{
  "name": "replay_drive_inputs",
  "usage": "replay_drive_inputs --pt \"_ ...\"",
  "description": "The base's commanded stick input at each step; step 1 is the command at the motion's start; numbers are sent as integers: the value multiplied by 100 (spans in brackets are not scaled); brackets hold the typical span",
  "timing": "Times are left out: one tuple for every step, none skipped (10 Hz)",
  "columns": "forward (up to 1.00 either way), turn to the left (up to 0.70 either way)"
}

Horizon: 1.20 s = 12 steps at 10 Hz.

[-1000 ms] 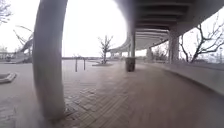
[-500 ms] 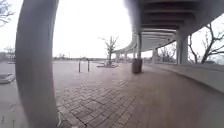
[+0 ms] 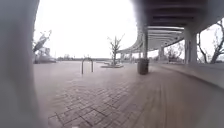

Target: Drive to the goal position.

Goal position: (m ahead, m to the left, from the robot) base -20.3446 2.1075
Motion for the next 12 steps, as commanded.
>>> replay_drive_inputs --pt "70 11" --pt "70 11" --pt "70 11" --pt "70 11" --pt "70 11" --pt "70 12" --pt "70 14" --pt "70 14" --pt "70 14" --pt "70 14" --pt "70 14" --pt "50 24"
